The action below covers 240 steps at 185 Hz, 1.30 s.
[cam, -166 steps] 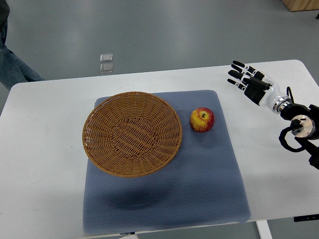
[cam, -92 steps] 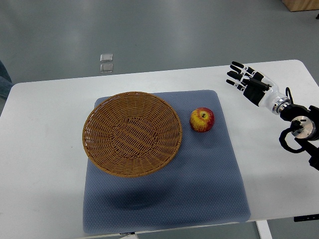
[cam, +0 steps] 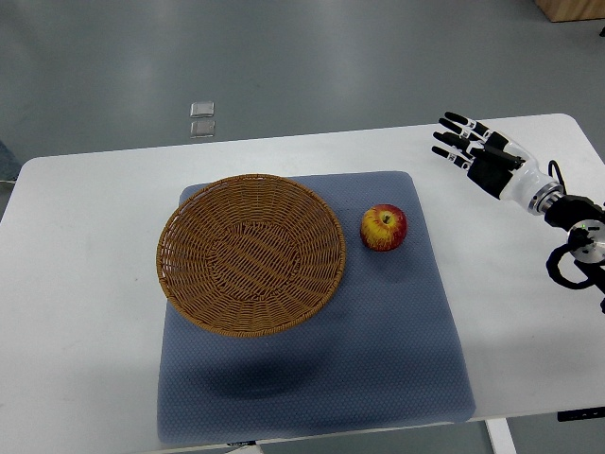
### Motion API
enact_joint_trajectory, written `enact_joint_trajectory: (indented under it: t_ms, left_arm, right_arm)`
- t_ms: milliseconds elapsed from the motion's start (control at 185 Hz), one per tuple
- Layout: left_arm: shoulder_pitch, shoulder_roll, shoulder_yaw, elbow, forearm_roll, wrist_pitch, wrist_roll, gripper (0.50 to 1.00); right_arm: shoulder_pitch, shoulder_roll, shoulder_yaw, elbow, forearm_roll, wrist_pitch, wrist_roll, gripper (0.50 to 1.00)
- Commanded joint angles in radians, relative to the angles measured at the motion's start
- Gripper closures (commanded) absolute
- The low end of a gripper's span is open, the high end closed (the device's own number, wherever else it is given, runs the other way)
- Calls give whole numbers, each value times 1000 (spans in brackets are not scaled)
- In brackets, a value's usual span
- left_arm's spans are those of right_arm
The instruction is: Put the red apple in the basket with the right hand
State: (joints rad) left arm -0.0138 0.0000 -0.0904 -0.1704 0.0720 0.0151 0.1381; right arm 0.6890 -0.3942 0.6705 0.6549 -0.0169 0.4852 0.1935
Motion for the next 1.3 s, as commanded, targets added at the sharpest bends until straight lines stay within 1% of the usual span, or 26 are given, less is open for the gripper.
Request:
enact_joint_trajectory:
  t_ms: [0, 357, 384, 492, 497, 541, 589, 595, 616, 659, 665, 714, 719, 778, 784, 838, 968, 1032, 1038, 1178, 1292]
  left_arm:
    - [0, 0, 0, 0, 0, 0, 0, 500]
    - [0, 0, 0, 0, 0, -1, 0, 500]
    - [0, 0, 0, 0, 0, 0, 0, 500]
    - [0, 0, 0, 0, 0, 0, 0, 500]
    - [0, 0, 0, 0, 0, 0, 0, 500]
    - [0, 0, 0, 0, 0, 0, 0, 500]
    - [0, 0, 0, 0, 0, 0, 0, 500]
    - [0, 0, 0, 0, 0, -1, 0, 500]
    - [0, 0, 0, -1, 0, 0, 0, 500]
    - [0, 0, 0, -1, 0, 0, 0, 500]
    - [0, 0, 0, 0, 0, 0, 0, 500]
    - [0, 0, 0, 0, 0, 0, 0, 500]
    - [0, 0, 0, 0, 0, 0, 0, 500]
    - [0, 0, 0, 0, 0, 0, 0, 500]
    - [0, 0, 0, 0, 0, 0, 0, 500]
    - [0, 0, 0, 0, 0, 0, 0, 500]
    - [0, 0, 0, 0, 0, -1, 0, 500]
    - [0, 0, 0, 0, 0, 0, 0, 500]
    - [0, 0, 0, 0, 0, 0, 0, 500]
    - [0, 0, 0, 0, 0, 0, 0, 500]
    - [0, 0, 0, 0, 0, 0, 0, 500]
  right_arm:
    - [-2, -2, 1, 0, 0, 4, 1, 576]
    - [-2, -17, -6, 2, -3, 18, 1, 576]
    - [-3, -26, -8, 2, -11, 32, 0, 576]
    - [-3, -28, -8, 2, -41, 39, 1, 579]
    - [-3, -26, -6, 3, -84, 42, 1, 579]
    - [-3, -26, -5, 3, -123, 42, 3, 579]
    - [-3, -26, -5, 3, -123, 42, 3, 579]
    - [-3, -25, -2, 6, -171, 42, 4, 579]
    - [-3, -25, 0, 11, -193, 42, 7, 579]
    - [-3, -25, 0, 11, -193, 42, 7, 579]
    - [-3, -23, 3, 15, -251, 42, 15, 581]
    - [-3, -23, 3, 15, -252, 42, 15, 581]
    - [-3, -20, 4, 29, -326, 32, 21, 581]
    - [-3, -18, 4, 32, -345, 30, 23, 581]
    - [-2, -17, 6, 43, -423, 24, 32, 581]
    - [0, -14, 6, 57, -489, 9, 43, 583]
    - [0, -6, 3, 110, -696, -103, 73, 583]
    - [0, -8, 1, 115, -713, -109, 75, 583]
    - [0, -6, -2, 133, -791, -128, 84, 583]
    - [-2, -5, -11, 152, -945, -134, 106, 585]
    - [-5, -5, -12, 153, -1009, -134, 118, 585]
